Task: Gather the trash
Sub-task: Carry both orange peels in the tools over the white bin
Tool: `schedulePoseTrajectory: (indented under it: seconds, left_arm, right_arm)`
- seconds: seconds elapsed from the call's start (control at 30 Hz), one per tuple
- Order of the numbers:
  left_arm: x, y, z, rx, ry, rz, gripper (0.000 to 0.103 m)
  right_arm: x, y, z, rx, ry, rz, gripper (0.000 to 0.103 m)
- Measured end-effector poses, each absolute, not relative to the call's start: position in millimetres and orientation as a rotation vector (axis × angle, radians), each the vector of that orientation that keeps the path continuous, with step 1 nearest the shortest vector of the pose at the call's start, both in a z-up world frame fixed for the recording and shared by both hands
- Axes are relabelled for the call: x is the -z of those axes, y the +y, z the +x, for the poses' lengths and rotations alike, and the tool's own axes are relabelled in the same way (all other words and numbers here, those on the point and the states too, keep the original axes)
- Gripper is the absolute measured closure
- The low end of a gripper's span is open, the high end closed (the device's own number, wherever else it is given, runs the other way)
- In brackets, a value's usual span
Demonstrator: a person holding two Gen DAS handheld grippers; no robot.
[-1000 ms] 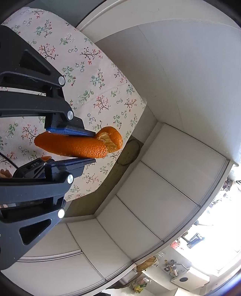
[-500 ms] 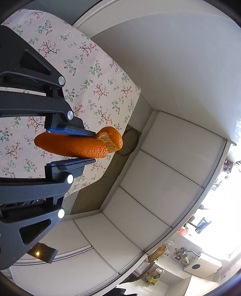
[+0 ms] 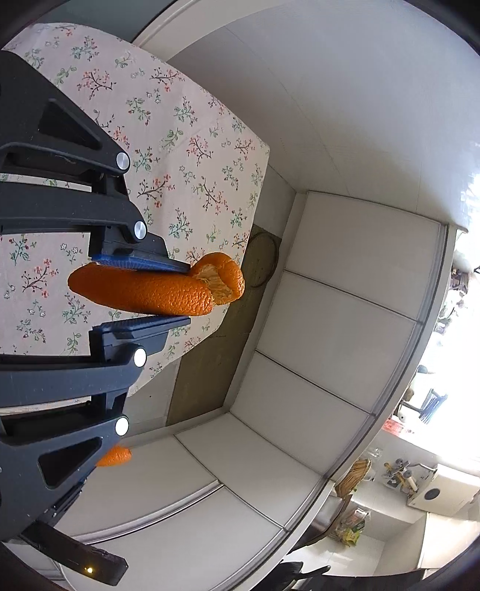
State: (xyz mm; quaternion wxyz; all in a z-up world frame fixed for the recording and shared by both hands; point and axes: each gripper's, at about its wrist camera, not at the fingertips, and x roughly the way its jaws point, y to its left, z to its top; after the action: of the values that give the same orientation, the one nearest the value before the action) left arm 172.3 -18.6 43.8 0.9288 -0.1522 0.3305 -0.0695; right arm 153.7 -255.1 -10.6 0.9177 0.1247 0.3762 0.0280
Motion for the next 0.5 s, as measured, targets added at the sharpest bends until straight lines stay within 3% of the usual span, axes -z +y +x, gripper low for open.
schedulePoseTrajectory:
  seconds: [0.5]
  left_arm:
    - [-31.3, -116.0, 157.9, 0.264, 0.694, -0.131, 0.082]
  right_arm:
    - [3.4, -393.1, 89.8, 0.2, 0.731, 0.291, 0.084]
